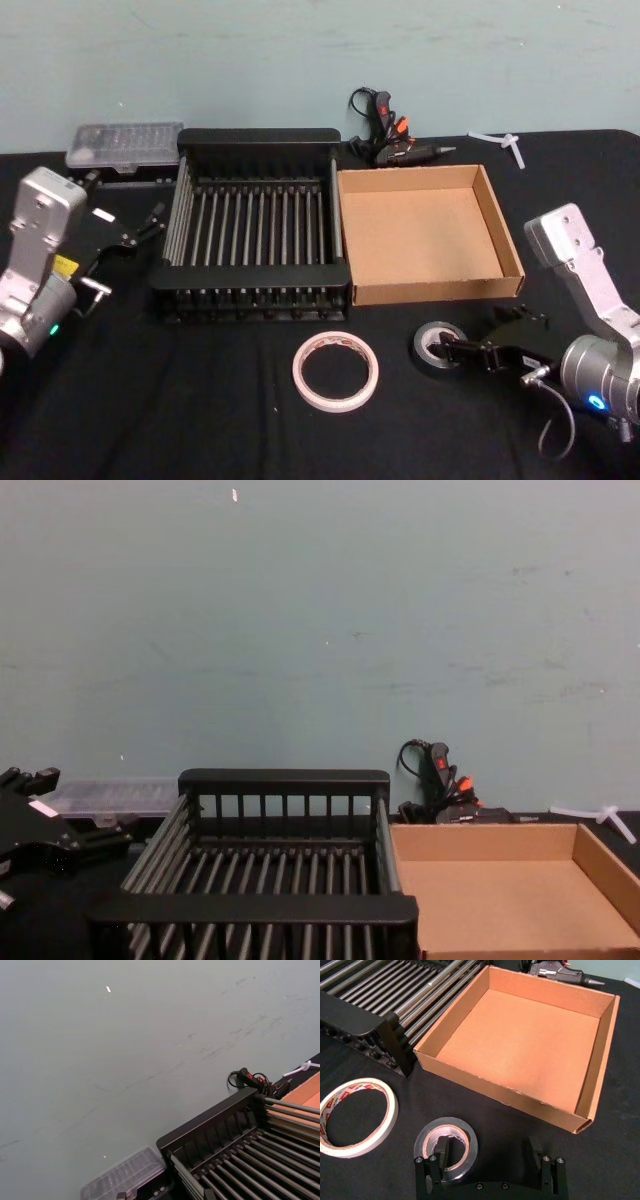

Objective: Pick up the white tape and place it into the black box , Pick up the silver tape and place it into the brown box.

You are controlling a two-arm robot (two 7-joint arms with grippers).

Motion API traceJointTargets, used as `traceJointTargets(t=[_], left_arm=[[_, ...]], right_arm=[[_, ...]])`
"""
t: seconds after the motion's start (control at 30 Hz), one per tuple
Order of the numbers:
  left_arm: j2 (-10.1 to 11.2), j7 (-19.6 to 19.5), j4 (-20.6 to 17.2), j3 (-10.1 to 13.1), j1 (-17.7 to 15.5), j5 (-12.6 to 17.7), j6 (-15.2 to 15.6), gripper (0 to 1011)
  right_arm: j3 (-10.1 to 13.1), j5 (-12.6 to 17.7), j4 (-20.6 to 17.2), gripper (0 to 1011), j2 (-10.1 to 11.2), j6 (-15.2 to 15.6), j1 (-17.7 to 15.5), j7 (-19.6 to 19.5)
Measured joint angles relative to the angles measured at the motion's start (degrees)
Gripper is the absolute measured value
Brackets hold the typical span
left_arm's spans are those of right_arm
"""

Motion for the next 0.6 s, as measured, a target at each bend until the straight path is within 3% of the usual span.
traceJointTargets(t=[0.6], left_arm=[[0.00, 0.00, 0.00, 0.00, 0.00, 0.00, 0.00, 1002]], right_arm=[[-0.58, -2.58, 2.21, 1002, -1.90, 1.92, 2.02, 2.00]])
